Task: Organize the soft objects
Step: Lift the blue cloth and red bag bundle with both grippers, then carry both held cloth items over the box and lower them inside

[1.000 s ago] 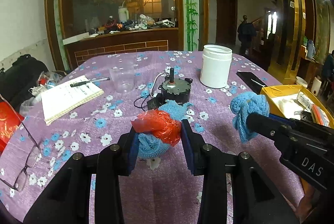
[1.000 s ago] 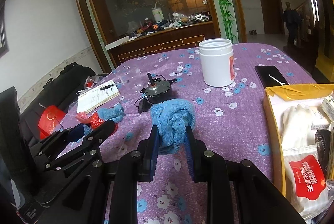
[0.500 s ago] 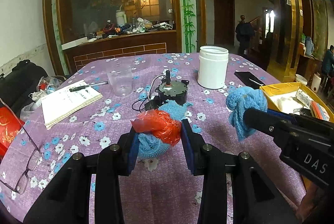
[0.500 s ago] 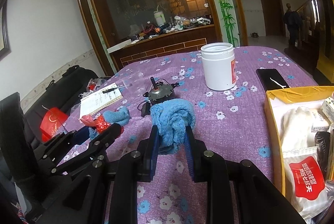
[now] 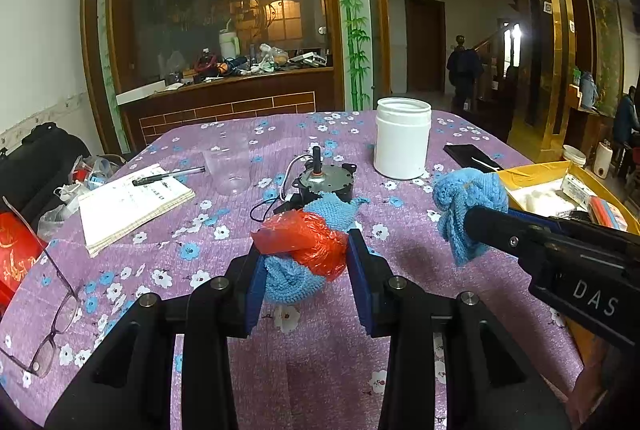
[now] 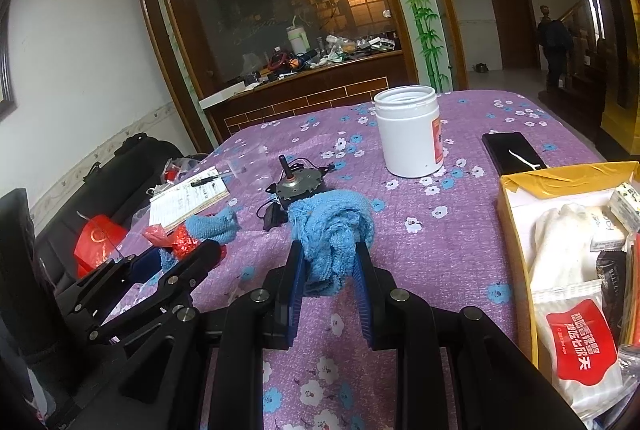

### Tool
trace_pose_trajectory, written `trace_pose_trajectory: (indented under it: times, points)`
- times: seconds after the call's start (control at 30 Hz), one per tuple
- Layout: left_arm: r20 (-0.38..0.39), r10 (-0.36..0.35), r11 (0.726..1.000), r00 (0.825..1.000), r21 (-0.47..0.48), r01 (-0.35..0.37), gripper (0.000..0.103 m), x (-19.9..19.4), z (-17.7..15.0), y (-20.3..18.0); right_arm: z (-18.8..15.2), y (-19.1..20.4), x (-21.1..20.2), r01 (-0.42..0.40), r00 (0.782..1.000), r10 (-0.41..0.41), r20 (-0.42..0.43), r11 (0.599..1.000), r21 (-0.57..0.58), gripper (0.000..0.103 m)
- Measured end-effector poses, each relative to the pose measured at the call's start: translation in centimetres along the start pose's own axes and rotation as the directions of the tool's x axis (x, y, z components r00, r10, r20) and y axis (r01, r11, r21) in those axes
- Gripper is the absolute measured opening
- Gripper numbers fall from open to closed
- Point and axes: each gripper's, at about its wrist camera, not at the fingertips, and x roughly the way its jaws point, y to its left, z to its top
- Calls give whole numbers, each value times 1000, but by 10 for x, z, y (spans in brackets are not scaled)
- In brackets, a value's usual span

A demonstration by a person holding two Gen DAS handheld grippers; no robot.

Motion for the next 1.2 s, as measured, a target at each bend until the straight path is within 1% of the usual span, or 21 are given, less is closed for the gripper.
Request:
trace_pose_trajectory:
  times: [0.4, 0.8, 1.0, 1.2]
  points:
    - [9, 4, 1000, 1000, 7, -4, 35, -2, 1, -1, 1, -4, -3, 6, 1000, -6, 11, 1000, 20, 24]
    - [30, 3, 1000, 1000, 23, -3, 35, -4, 3, -4, 5, -11, -16, 18, 999, -21, 43, 998, 58, 24]
    - [38, -16, 999, 999, 36, 15, 35, -10, 6, -11, 5, -25, -43, 18, 996, -29, 83, 992, 126, 24]
    - [67, -32, 994, 997, 103, 25, 35, -27, 7, -30, 1, -39, -72, 8, 993, -26, 113, 988, 156, 24]
